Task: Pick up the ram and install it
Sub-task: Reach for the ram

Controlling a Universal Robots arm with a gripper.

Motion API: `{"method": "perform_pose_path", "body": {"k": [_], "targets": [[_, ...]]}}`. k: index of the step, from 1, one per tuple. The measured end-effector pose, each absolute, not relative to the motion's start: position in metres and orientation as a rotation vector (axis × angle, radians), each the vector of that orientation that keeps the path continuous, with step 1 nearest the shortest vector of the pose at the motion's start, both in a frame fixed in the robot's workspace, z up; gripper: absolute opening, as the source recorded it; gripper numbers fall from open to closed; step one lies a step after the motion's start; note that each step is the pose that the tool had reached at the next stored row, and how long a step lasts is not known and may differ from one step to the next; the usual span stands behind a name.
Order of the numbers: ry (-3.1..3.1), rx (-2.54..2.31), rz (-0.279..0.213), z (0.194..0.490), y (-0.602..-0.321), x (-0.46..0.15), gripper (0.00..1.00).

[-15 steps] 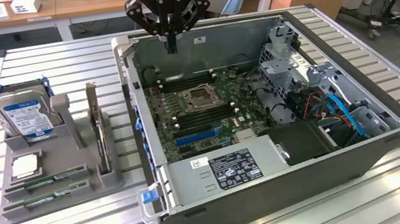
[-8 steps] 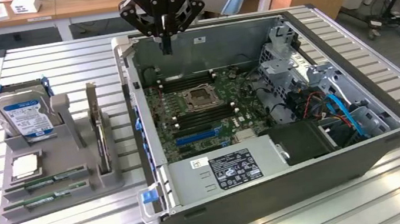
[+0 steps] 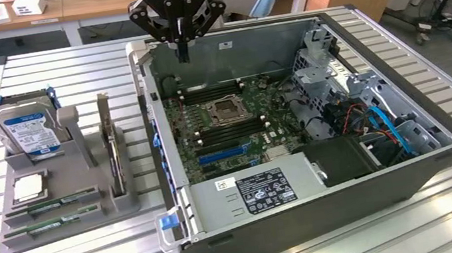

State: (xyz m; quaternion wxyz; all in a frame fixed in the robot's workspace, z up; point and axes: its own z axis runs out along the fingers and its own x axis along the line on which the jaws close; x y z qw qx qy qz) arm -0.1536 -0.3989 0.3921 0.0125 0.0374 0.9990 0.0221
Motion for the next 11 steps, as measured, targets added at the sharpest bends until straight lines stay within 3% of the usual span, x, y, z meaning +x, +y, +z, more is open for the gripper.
{"method": "perform_pose_path", "body": {"k": [11], "targets": [[3.114,0.117,0.069,0.392,-0.399,-0.171,0.1]]}}
